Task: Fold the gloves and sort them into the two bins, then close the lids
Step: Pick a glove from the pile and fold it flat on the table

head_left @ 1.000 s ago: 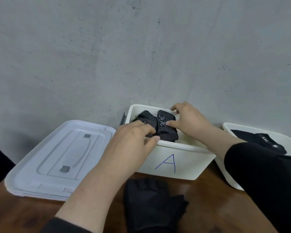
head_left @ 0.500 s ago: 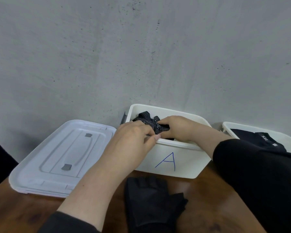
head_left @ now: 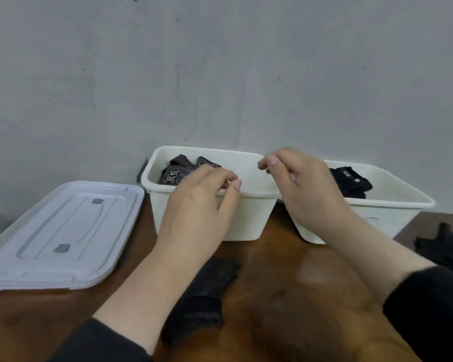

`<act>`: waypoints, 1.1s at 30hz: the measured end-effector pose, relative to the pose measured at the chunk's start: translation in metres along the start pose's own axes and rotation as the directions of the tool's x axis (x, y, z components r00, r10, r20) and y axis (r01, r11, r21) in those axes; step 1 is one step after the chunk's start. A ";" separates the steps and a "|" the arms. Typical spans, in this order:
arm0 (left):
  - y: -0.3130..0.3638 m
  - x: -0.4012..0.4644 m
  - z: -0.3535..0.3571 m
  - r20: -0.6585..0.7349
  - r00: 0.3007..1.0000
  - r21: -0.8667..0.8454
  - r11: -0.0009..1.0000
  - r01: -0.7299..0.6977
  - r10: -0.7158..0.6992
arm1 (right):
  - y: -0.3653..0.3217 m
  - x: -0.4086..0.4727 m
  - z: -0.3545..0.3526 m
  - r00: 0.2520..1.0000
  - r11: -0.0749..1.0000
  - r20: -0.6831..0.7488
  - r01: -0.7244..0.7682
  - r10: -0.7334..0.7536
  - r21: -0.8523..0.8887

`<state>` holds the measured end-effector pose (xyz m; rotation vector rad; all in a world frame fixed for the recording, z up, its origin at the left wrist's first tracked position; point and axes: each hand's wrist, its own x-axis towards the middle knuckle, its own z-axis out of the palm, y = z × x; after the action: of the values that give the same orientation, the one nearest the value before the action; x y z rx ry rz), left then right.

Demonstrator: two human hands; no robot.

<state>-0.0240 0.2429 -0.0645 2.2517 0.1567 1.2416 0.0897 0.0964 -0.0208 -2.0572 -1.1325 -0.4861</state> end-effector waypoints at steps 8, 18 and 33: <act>0.111 -0.095 0.105 0.461 0.878 -0.008 0.988 0.153 -0.132 | 0.104 -0.206 -0.064 0.920 0.887 0.142 -0.299 0.366 -0.351; 0.157 -0.127 0.220 0.630 0.755 0.052 0.980 0.193 -0.182 | 0.158 -0.259 -0.103 0.852 0.841 -0.121 -0.523 0.509 -0.140; 0.170 -0.126 0.251 0.633 0.763 0.000 0.985 0.172 -0.134 | 0.170 -0.260 -0.119 0.793 0.809 -0.215 -0.587 0.570 -0.020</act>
<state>0.0809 -0.0485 -0.1740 2.4160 0.0428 0.3440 0.0943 -0.1987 -0.1739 -2.2332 -0.3212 -0.4180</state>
